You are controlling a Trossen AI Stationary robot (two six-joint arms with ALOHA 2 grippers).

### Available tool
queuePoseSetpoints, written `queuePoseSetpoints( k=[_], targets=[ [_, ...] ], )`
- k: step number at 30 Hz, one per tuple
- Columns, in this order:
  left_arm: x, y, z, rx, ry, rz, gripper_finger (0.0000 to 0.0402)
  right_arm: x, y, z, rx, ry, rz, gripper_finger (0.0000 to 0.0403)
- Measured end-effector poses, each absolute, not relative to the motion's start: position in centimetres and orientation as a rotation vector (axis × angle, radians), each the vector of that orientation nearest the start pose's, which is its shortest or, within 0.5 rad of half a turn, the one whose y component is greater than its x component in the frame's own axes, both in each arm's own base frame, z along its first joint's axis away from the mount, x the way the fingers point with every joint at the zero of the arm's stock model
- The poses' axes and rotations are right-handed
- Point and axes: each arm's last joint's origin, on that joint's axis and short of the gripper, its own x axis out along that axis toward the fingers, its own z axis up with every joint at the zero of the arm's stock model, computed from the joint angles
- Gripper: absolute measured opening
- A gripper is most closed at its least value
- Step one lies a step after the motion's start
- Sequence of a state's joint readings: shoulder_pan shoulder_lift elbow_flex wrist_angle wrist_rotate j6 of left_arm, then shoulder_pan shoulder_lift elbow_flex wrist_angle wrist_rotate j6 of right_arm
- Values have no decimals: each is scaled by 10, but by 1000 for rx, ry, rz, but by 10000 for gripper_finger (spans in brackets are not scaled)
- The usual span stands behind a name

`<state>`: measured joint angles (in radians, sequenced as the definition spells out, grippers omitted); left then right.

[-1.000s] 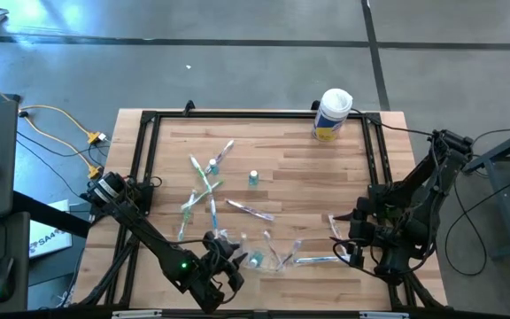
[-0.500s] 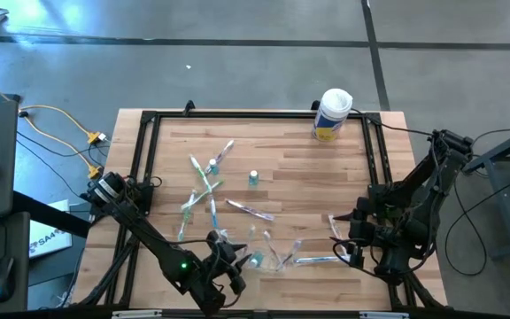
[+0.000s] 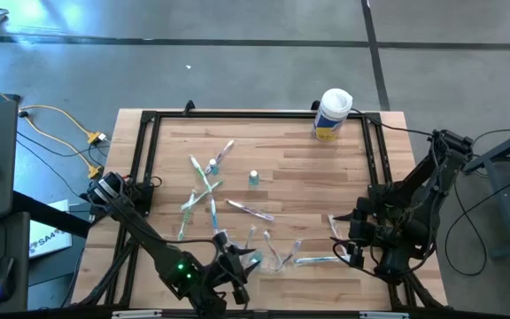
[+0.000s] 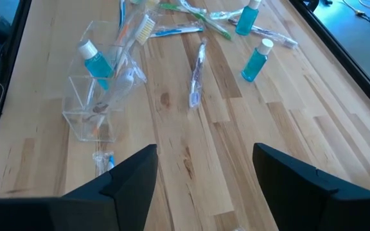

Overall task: Pick & Place toothbrushing station
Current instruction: Put the green toothbrush into the transparent organizer

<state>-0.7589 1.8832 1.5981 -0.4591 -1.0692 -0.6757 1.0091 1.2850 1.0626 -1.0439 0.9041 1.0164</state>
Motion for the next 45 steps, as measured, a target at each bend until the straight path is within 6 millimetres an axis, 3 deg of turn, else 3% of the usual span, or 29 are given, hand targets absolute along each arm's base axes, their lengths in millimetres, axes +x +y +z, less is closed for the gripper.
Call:
queuePoseSetpoints(
  k=[23, 34, 45],
  targets=[
    [315, -262, 313, 105, 297, 471, 152, 138, 177, 279, -78, 666, -251, 248],
    [287, -237, 354, 91, 309, 442, 152, 138, 177, 279, -80, 666, -252, 248],
    [262, -215, 354, -16, 478, 442, 152, 139, 176, 279, -111, 667, -246, 248]
  ],
)
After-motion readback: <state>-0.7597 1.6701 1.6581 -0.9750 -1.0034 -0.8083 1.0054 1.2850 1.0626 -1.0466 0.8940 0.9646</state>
